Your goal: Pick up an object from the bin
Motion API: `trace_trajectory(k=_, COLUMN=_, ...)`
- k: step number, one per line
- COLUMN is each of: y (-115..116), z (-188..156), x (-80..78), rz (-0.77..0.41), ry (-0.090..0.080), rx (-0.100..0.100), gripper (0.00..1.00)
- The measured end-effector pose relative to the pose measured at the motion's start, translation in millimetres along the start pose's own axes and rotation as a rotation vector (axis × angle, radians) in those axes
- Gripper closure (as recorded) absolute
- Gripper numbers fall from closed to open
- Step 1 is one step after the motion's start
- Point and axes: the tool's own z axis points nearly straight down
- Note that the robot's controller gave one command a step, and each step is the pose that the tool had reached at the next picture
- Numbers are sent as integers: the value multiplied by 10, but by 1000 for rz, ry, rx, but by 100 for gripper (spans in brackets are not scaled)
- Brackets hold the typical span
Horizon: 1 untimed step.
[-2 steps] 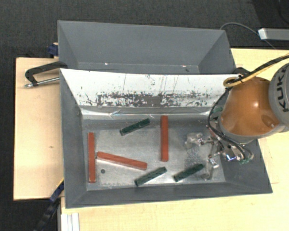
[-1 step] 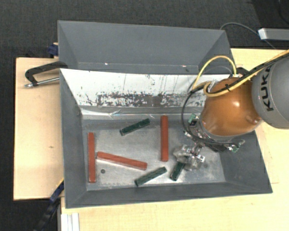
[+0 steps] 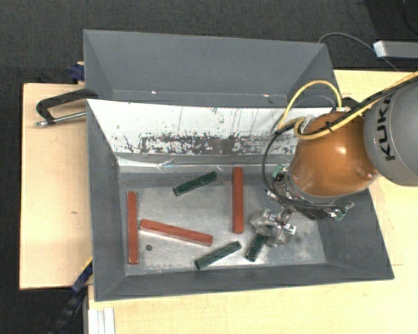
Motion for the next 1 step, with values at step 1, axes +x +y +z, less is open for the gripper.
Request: trace_trajectory(k=1, y=-58, z=-1717, x=91, rz=2, ry=-2, rx=4, gripper=100)
